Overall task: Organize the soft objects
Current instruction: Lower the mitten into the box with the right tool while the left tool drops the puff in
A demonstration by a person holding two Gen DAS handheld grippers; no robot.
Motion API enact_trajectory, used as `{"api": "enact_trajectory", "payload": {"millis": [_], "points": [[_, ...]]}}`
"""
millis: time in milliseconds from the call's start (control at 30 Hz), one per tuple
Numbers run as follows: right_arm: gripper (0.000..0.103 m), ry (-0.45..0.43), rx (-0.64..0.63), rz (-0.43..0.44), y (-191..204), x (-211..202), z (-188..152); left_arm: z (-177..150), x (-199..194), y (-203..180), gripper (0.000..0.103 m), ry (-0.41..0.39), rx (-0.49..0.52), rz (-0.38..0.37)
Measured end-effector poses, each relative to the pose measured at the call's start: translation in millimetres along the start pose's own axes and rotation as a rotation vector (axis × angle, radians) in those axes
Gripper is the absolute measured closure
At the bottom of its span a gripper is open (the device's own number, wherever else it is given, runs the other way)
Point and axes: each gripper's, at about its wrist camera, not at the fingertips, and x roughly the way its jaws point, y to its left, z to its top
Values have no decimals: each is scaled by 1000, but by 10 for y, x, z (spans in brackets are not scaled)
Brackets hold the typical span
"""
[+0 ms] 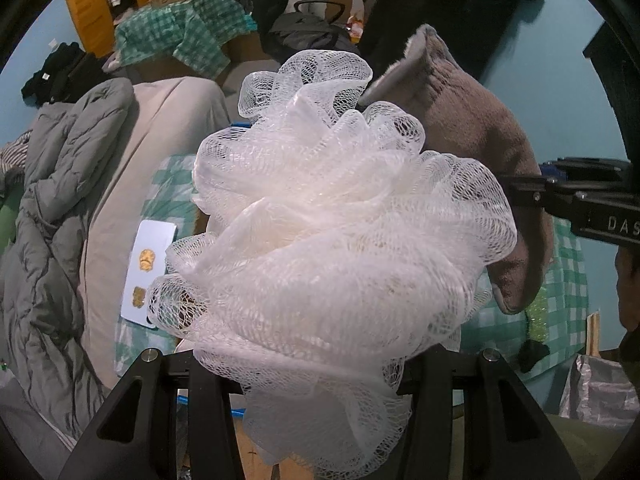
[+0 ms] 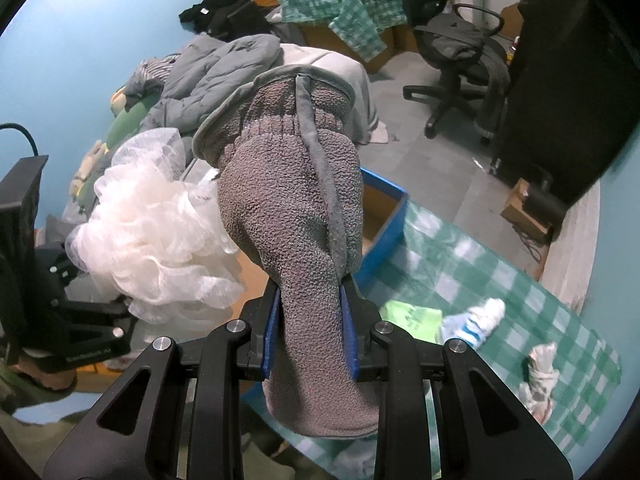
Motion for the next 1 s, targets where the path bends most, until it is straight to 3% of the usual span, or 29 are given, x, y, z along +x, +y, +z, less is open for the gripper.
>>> {"api": "enact_trajectory", "payload": {"millis": [400, 733, 900, 1000], "points": [[78, 41, 7, 8, 293, 475, 330, -82, 264, 340, 55, 57, -17, 14], [78, 87, 45, -5, 373, 827, 404, -75, 506, 438, 53, 96, -14, 10], [68, 110, 61, -25, 385, 949, 426, -79, 557, 469, 45, 120, -29, 6], [58, 113, 57, -44, 420, 957, 414, -98, 537, 469, 36, 115, -3, 24]]}}
